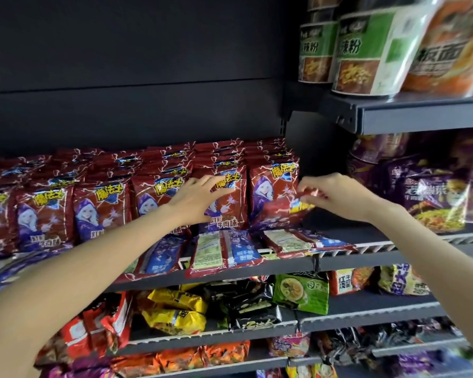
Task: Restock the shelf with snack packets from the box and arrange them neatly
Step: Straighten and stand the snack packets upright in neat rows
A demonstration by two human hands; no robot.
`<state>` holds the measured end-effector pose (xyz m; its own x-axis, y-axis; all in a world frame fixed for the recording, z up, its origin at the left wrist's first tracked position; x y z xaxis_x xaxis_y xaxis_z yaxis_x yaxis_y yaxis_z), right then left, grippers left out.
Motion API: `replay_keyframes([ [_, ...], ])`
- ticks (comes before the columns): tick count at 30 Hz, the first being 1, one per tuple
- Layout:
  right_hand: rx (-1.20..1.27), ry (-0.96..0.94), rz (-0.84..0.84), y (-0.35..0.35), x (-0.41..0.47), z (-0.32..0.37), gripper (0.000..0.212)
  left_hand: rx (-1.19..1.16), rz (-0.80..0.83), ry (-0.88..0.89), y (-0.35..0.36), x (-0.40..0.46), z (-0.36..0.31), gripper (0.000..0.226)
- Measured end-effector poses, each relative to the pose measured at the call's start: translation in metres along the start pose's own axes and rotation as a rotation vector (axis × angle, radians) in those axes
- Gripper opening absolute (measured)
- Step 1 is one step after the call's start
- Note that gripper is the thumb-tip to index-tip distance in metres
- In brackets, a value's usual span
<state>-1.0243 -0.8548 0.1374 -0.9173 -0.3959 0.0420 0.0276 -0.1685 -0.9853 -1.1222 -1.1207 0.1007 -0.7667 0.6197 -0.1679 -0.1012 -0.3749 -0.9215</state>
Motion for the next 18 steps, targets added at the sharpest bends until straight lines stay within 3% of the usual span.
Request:
replay_keyframes([
  [6, -0.110, 0.157, -0.234, -0.016, 0.048, -0.008, 0.018, -0.027, -0.113, 0.036, -0.002, -0.001, -0.003, 0.078],
  [10, -0.119, 0.190, -0.270, -0.005, 0.073, -0.005, 0.020, -0.109, -0.388, 0.097, -0.022, -0.002, -0.016, 0.072],
  [13, -0.137, 0.251, -0.287, 0.004, 0.083, -0.007, 0.023, 0.013, -0.517, 0.240, -0.033, 0.011, -0.035, 0.068],
  [18, -0.067, 0.200, -0.311, 0.014, 0.079, -0.016, 0.037, 0.196, -0.276, 0.279, -0.021, 0.046, -0.060, 0.083],
])
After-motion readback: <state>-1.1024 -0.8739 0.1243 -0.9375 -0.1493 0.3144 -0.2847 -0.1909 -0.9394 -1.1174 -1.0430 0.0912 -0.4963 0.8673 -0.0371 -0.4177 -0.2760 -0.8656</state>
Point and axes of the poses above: each hand's wrist, its own x-axis towards the middle knuckle, its own y-axis out of the palm, z = x × y, the point moved 4 cm from there along x, towards the middle knuckle, and after that the axes turned 14 degrees about z, right-handed, at the moved point
